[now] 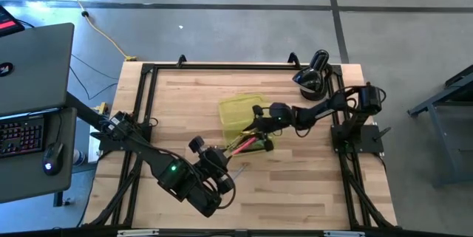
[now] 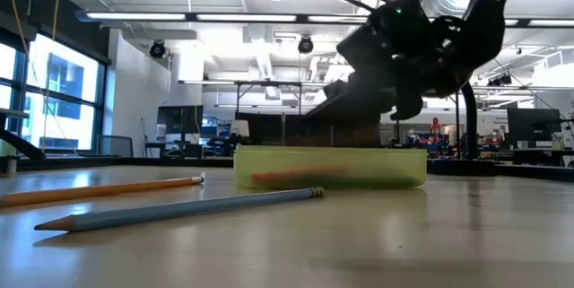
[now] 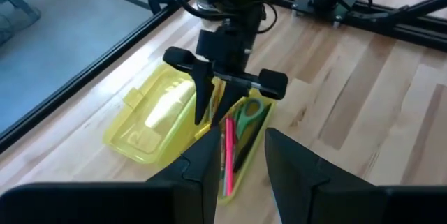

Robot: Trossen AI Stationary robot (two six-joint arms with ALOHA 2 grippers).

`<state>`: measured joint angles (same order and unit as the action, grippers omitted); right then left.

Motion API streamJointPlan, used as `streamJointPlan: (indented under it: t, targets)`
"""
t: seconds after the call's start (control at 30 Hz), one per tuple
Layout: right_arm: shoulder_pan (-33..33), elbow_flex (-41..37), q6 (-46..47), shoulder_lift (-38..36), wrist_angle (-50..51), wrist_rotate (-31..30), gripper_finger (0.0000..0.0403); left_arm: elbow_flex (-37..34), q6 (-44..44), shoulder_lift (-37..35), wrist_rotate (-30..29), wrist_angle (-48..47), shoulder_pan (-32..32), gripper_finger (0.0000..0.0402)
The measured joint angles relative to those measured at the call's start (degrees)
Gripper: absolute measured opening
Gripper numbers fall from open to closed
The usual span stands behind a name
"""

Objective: Pick & place school supplies into a supply box
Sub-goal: Put the orange pencil into the yellow supply box, then put the blue pencil into the yellow supply box

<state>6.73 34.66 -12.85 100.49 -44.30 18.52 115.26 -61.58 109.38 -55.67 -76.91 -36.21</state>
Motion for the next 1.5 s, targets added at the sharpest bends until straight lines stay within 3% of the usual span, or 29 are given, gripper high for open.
streamJointPlan:
  t: [0.27, 0.47, 0.7, 0.93, 1.07, 1.27, 1.5]
  targets:
    - [-2.20, -0.70, 2.12, 0.04, 2.30, -0.14, 0.0125, 0.00, -0.22, 0.00, -1.19, 0.55, -0.07, 0.0143]
    - [-8.51, 2.44, 1.23, 0.02, -1.00, 2.17, 0.0130, 0.00, -0.22, 0.00, -1.67, 0.62, -0.07, 0.0143]
    - [-13.48, 4.58, -3.72, 0.02, 2.51, -12.31, 0.0129, 0.00, -0.38, 0.00, 0.38, 0.70, -0.07, 0.0143]
    - [-15.49, 5.90, 4.93, 0.02, 2.53, 2.72, 0.0129, 0.00, -0.35, 0.00, 1.11, 0.79, -0.20, 0.0142]
    - [-20.24, 5.90, 4.90, 0.74, 1.94, 0.99, 0.0129, 0.00, -0.33, 0.00, -0.67, 0.79, -0.17, 0.0143]
    - [-26.27, 7.14, 1.00, 5.60, -2.76, -6.25, 0.0129, 0.00, -0.24, 0.00, -1.71, 1.13, -0.15, 0.0143]
    - [-26.05, 16.17, -1.43, 12.47, -1.61, -3.12, 0.0129, 0.00, 0.44, 0.00, -1.74, 3.80, -0.15, 0.0142]
